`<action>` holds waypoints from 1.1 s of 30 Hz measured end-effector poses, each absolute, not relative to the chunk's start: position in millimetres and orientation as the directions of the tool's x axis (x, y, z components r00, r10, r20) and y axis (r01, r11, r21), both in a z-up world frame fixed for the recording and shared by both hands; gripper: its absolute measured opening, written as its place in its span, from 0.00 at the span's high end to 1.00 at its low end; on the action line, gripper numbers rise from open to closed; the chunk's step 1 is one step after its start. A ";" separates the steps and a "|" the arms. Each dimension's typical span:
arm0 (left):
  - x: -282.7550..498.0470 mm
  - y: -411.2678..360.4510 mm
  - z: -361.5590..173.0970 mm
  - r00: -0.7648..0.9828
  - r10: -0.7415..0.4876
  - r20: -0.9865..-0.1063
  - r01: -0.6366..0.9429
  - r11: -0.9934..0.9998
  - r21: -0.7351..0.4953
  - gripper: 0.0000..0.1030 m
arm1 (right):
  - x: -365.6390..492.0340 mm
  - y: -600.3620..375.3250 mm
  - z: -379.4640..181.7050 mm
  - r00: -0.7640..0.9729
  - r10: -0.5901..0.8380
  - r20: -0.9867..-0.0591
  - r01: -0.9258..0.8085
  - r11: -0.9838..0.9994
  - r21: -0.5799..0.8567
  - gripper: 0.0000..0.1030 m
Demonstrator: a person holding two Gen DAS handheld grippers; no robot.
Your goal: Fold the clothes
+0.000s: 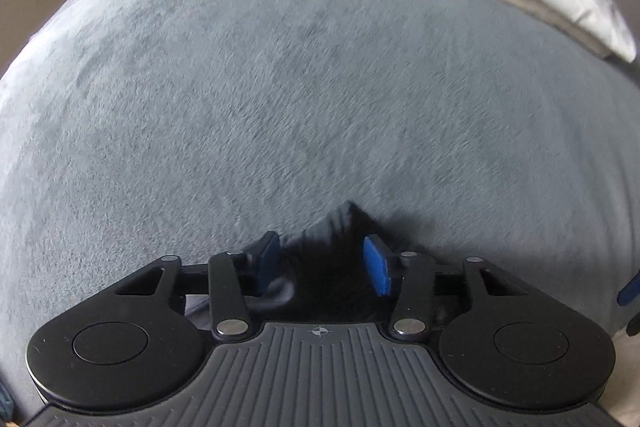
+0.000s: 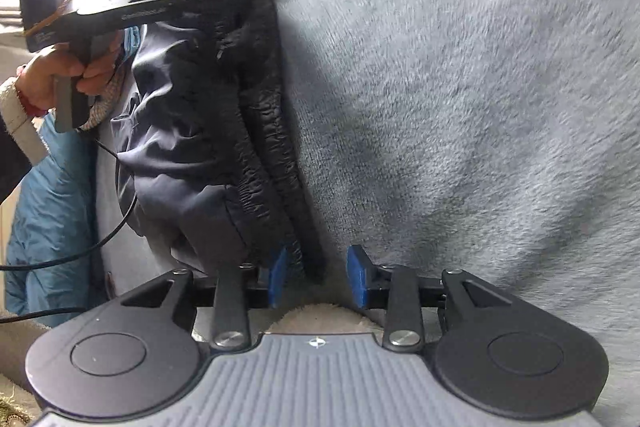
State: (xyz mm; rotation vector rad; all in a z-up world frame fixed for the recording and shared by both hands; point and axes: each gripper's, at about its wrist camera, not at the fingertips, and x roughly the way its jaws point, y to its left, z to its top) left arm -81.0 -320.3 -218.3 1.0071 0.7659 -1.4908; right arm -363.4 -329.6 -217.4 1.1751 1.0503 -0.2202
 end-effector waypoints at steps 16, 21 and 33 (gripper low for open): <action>-59.8 -307.4 -205.5 0.015 -0.545 -0.838 1.000 0.018 0.006 0.94 | -362.7 -332.0 -229.4 0.597 0.367 -0.713 0.673 0.255 0.694 0.61; -31.6 -285.4 -176.1 0.058 -0.611 -0.789 0.990 0.136 -0.032 0.94 | -349.6 -329.2 -233.1 0.636 0.355 -0.685 0.658 0.214 0.722 0.50; 20.5 -217.1 -151.9 0.188 -0.655 -0.732 0.941 0.333 -0.056 0.94 | -300.9 -320.2 -244.9 0.633 0.340 -0.695 0.618 0.319 0.719 0.36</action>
